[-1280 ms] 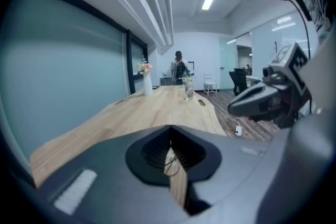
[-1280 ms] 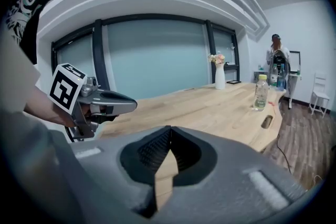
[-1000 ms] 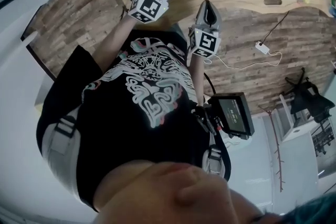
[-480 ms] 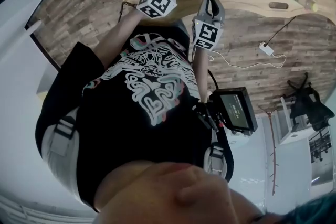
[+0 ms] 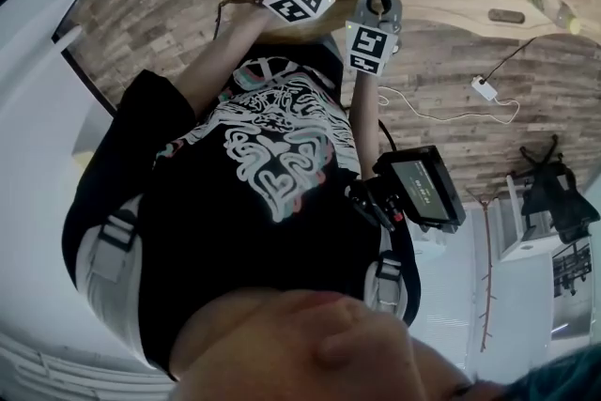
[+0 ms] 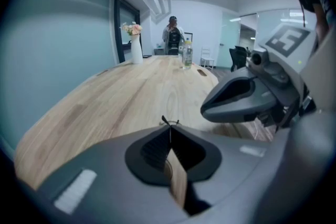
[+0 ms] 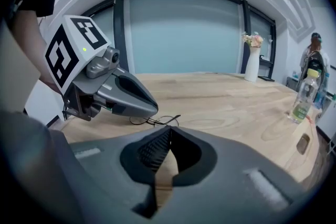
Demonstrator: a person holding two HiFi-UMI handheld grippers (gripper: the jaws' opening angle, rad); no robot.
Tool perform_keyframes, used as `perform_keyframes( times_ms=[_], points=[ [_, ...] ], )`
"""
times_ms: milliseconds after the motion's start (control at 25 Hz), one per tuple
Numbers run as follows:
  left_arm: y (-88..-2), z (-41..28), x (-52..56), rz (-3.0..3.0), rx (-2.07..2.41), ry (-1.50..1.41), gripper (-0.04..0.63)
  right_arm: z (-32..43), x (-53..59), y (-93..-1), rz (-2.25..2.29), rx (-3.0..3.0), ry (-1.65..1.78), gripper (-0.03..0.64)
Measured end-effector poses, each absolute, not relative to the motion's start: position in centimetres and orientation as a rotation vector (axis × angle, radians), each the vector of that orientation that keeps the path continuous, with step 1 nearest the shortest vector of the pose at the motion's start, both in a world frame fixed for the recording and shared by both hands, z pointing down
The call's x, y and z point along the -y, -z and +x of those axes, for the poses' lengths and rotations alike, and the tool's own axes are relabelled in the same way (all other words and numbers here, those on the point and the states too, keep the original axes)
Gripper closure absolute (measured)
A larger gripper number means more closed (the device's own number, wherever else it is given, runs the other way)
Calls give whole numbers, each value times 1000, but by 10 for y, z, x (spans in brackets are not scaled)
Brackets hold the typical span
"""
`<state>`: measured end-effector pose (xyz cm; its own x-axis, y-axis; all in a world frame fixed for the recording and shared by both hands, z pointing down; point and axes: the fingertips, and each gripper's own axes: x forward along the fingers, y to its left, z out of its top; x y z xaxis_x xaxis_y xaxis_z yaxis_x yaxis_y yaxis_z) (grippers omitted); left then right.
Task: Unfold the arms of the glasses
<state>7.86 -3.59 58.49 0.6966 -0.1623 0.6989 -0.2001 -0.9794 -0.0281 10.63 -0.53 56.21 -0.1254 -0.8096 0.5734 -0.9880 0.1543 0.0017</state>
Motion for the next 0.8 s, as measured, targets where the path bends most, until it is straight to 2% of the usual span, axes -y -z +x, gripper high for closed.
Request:
perform_keyframes(
  times_ms=[200, 400, 800],
  points=[
    [-612, 98, 33, 2819, 195, -1261, 600, 123, 19, -589, 1690, 1981, -571, 617],
    [-634, 104, 42, 2831, 122, -1418, 565, 131, 40, -600, 1680, 1981, -579, 617],
    [-628, 107, 46, 2901, 43, -1550, 565, 121, 53, -600, 1608, 2022, -565, 617]
  ],
)
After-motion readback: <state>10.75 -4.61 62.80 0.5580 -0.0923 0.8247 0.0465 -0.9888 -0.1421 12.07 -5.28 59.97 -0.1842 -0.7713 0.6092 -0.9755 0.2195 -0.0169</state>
